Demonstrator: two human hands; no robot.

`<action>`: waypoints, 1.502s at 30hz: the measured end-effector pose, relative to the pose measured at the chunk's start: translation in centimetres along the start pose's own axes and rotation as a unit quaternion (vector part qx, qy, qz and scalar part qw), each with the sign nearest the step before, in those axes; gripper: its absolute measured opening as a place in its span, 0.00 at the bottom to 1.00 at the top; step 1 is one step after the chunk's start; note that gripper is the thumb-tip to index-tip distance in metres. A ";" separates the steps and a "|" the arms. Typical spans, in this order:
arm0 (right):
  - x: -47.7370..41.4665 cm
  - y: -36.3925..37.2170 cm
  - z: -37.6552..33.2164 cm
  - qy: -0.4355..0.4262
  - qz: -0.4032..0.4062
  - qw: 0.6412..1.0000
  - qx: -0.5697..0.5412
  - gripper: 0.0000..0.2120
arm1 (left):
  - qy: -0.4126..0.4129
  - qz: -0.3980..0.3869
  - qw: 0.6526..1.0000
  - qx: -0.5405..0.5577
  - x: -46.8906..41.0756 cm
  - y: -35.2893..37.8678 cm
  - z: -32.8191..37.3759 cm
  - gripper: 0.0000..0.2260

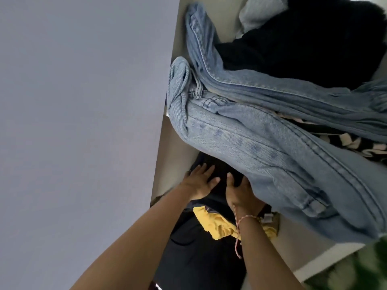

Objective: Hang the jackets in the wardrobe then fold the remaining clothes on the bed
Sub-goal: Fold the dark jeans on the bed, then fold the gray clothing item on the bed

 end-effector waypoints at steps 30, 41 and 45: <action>75.4 15.2 -14.5 -0.390 -0.825 0.408 0.024 0.28 | -0.669 0.579 0.271 0.378 91.9 12.0 -12.2 0.09; 99.0 22.6 -8.9 -0.251 -0.841 0.437 0.200 0.40 | -0.581 0.584 -0.065 0.563 108.6 26.0 -17.3 0.33; 108.1 27.3 -8.3 -0.289 -0.783 0.527 0.162 0.57 | -0.464 0.647 -0.080 0.599 111.6 29.4 -24.6 0.19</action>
Point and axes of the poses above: each hand's wrist, its own x-axis away from the middle knuckle, its own y-axis out of the palm, z = x × y, the point moved 5 cm from there along -x, towards the middle knuckle, and after that the axes turned 2 degrees about -y, right-handed, at the moved point
